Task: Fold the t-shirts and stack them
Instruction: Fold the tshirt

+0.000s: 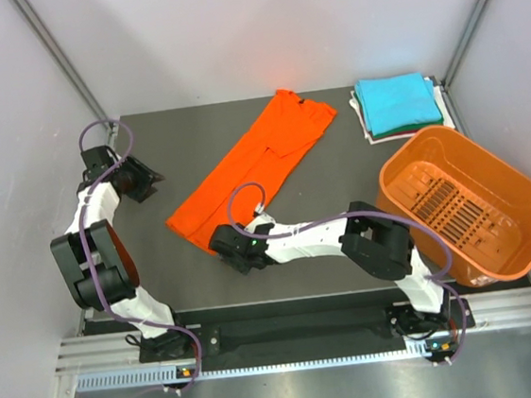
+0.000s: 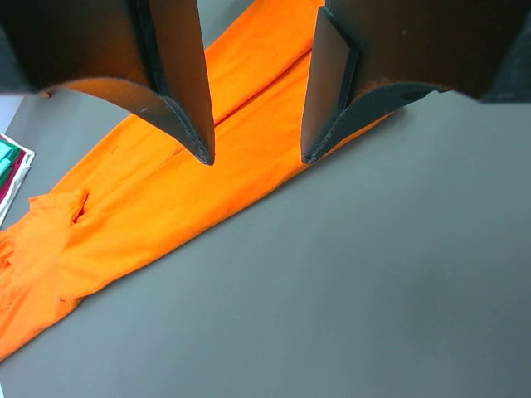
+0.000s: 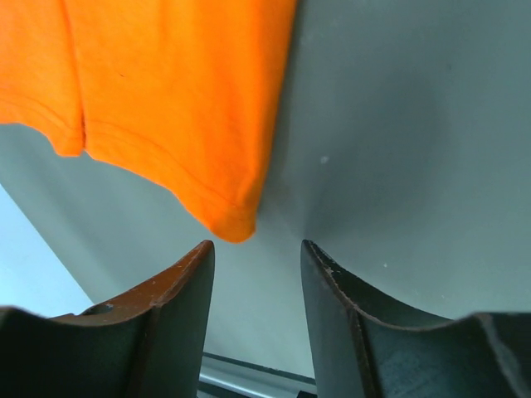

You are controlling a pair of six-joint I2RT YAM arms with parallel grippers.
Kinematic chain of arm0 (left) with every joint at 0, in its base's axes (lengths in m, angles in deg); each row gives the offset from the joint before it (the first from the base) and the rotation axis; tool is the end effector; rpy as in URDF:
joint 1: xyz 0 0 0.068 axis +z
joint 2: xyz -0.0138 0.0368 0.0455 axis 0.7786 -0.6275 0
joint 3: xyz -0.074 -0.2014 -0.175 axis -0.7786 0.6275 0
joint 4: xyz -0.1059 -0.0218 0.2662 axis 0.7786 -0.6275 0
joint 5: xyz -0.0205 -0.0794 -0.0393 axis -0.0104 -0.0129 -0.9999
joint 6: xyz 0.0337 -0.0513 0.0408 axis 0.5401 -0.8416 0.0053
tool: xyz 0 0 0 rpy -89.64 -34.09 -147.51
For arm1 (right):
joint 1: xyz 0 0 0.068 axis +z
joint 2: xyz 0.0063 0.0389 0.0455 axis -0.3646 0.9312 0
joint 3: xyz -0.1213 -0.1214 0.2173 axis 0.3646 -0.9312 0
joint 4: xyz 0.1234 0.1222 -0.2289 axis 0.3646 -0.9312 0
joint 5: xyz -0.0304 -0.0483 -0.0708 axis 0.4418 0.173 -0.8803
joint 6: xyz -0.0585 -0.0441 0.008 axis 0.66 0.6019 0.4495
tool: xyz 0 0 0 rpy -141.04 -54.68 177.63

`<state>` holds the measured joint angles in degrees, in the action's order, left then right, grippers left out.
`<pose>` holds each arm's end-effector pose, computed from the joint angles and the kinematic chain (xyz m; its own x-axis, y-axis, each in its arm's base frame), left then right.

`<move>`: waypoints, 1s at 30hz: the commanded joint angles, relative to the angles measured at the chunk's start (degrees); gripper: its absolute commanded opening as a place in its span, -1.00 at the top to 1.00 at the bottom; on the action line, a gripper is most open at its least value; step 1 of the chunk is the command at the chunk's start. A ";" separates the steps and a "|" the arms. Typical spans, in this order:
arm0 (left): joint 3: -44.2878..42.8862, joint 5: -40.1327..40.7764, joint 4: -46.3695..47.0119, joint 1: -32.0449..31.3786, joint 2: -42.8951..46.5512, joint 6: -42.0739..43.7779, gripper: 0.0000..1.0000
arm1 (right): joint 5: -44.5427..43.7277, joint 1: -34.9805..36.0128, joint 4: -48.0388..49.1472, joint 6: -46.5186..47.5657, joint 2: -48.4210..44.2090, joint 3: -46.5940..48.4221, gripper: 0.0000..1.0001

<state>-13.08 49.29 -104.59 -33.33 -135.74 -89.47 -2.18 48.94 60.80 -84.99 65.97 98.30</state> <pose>0.3879 0.1000 0.2096 -0.5746 -0.7091 -0.4087 -0.4189 0.6838 -0.5974 0.1824 0.4449 0.1252 -0.7609 0.6119 -0.2160 0.4146 0.7145 0.5636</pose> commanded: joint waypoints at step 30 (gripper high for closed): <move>-1.31 -0.33 2.17 0.65 -1.68 0.85 -0.01 | -2.10 0.34 -6.31 -2.56 6.03 7.78 0.41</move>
<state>-13.14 49.31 -104.59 -33.12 -137.16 -89.45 -3.52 49.32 57.52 -87.92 70.88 104.68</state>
